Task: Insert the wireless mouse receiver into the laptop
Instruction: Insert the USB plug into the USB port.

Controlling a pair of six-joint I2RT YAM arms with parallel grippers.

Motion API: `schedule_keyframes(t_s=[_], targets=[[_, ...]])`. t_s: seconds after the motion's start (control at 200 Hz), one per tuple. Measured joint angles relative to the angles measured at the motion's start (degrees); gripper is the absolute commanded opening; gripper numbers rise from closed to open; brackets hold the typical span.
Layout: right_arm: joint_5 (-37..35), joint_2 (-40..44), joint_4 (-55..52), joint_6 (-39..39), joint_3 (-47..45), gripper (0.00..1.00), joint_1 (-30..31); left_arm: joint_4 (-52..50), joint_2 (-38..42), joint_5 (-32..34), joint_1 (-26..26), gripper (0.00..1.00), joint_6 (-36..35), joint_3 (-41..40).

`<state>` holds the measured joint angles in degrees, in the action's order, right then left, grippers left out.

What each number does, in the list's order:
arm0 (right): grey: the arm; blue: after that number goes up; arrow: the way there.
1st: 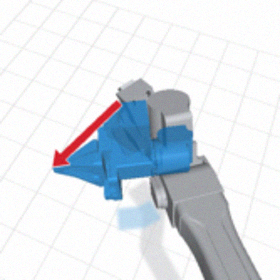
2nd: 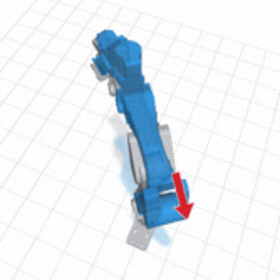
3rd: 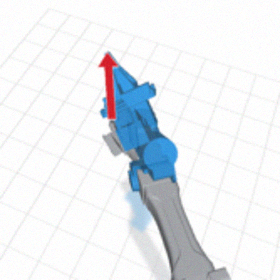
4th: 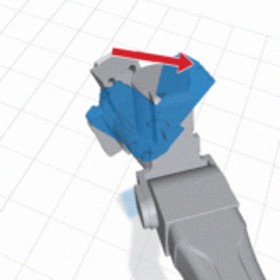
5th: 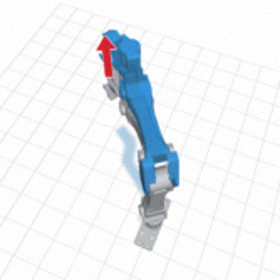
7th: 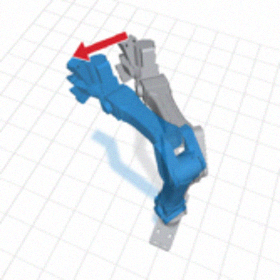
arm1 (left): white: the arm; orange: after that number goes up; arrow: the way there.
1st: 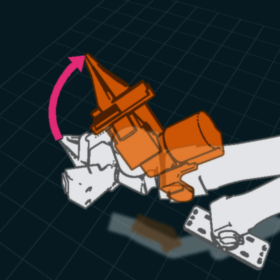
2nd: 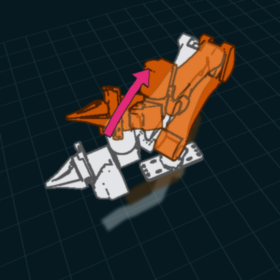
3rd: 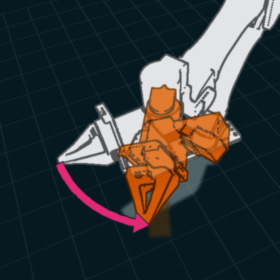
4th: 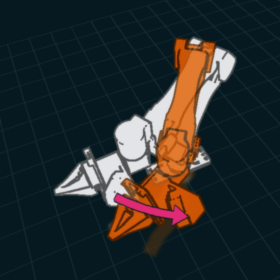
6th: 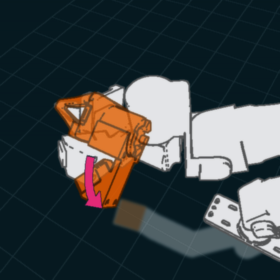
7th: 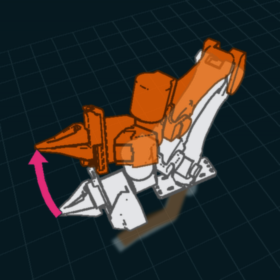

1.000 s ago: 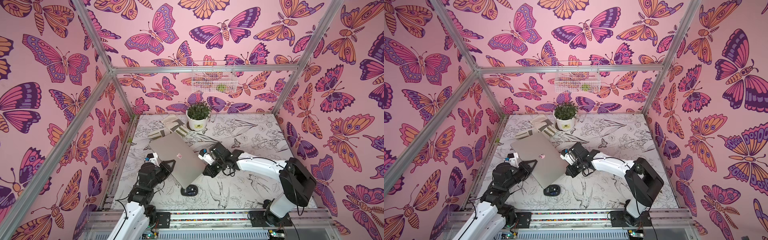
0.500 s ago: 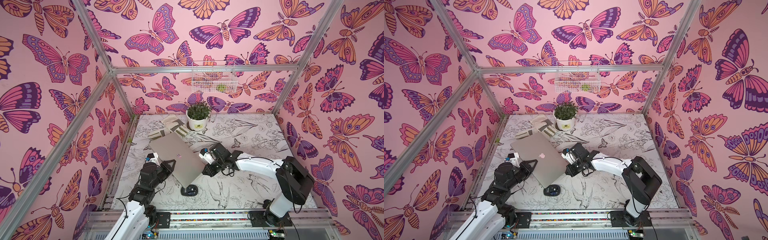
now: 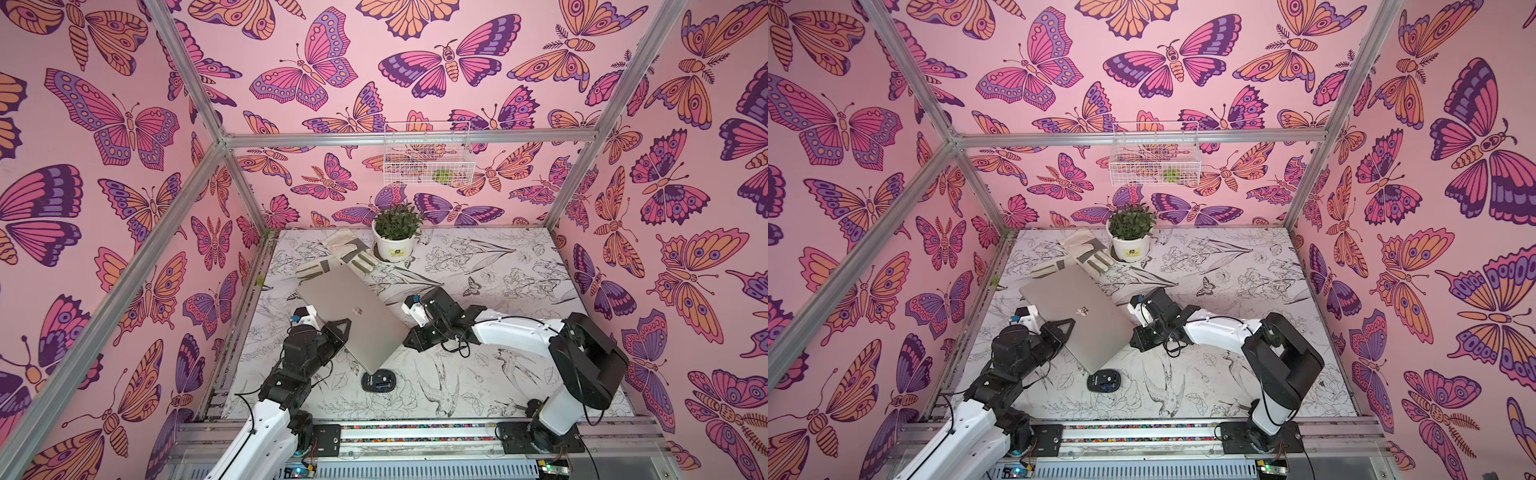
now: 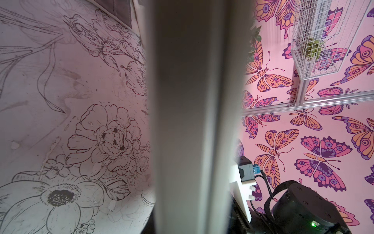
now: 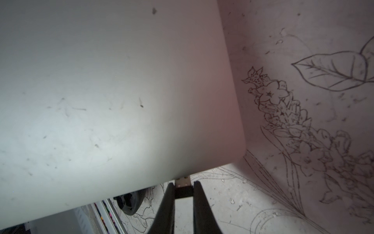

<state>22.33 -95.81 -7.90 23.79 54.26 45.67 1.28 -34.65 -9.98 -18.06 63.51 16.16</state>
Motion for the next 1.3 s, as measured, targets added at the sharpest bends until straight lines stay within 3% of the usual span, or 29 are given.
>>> schedule_keyframes(t_s=[0.391, 0.601, 0.781, 1.021, 1.297], targets=[[0.13, -0.22, 3.80, 1.68, -0.70, 0.22, -1.11, 1.66, -0.57, 2.67, -1.51, 0.00, 0.04, 0.00], [1.03, -0.17, 15.21, 3.54, -0.70, 0.31, -2.19, -4.07, -1.11, -4.55, -4.33, 0.00, -0.04, -0.07], [1.73, -0.17, 17.84, 4.37, -0.70, 0.33, -2.19, -5.33, -1.07, -5.27, -4.46, 0.00, -0.04, -0.13], [0.50, 2.93, 14.60, 6.40, -1.14, 0.33, -4.04, -5.86, 0.81, -3.32, -4.46, 0.00, 1.01, -0.46], [-3.54, 11.23, 2.51, 11.80, -1.18, 0.36, -7.80, -5.88, 2.64, 2.12, -4.46, 0.00, 5.03, -1.05]])
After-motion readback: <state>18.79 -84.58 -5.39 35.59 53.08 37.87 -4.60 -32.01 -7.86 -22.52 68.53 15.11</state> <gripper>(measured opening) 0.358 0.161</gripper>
